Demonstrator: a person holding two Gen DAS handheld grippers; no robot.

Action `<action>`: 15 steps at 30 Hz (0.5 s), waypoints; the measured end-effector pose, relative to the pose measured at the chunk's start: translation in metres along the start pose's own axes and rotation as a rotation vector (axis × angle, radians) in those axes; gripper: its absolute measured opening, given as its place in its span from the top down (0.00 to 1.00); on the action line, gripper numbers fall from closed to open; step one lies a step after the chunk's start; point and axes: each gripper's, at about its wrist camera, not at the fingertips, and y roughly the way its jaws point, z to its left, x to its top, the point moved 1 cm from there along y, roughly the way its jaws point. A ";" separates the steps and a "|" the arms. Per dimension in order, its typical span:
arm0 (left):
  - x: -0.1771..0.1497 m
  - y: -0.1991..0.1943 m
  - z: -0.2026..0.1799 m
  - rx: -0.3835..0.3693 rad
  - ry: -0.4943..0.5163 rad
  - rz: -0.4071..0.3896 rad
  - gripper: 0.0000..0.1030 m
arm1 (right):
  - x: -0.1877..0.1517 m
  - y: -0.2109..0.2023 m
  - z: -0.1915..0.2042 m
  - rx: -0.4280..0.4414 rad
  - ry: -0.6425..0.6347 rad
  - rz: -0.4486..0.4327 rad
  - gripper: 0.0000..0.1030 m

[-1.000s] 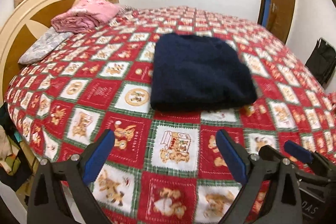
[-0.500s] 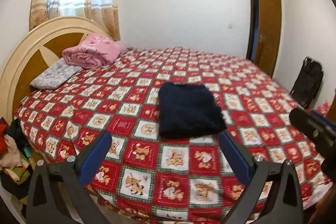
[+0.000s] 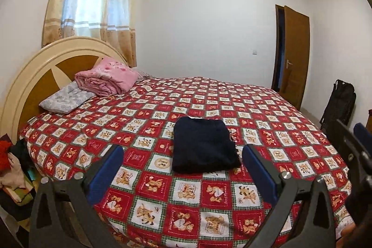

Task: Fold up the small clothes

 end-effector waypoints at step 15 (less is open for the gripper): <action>0.002 -0.013 -0.010 0.046 0.044 -0.036 0.00 | -0.007 0.000 -0.006 0.022 0.014 0.015 0.15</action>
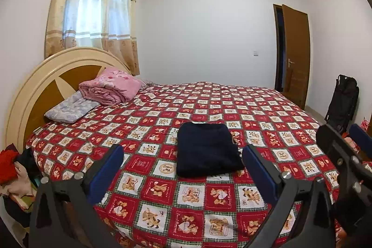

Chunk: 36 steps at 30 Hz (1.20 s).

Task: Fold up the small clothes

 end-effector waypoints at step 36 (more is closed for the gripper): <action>0.002 0.004 -0.001 0.092 0.054 -0.047 0.00 | -0.006 0.004 -0.004 -0.012 0.033 0.003 0.15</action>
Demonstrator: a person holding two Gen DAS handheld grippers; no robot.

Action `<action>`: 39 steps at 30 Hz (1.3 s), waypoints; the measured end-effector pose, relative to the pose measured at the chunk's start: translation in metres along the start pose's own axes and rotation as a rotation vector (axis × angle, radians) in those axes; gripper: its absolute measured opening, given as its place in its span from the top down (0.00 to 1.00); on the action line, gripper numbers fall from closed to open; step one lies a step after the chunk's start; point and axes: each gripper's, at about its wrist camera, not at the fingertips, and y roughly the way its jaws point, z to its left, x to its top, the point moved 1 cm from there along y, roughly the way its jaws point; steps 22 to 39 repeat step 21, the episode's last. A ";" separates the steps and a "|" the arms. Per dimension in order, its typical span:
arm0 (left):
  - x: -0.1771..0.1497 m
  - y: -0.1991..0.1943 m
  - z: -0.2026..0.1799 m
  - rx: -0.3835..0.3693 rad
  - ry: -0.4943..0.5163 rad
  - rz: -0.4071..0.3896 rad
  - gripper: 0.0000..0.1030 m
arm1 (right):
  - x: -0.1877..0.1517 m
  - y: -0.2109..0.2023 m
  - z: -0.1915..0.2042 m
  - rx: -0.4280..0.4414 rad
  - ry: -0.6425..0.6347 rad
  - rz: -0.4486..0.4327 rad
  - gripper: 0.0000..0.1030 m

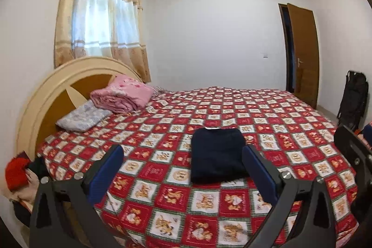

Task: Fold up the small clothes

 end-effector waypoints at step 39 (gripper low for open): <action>-0.002 0.019 0.004 -0.137 -0.057 0.107 0.00 | -0.003 0.004 0.002 -0.008 0.005 0.013 0.15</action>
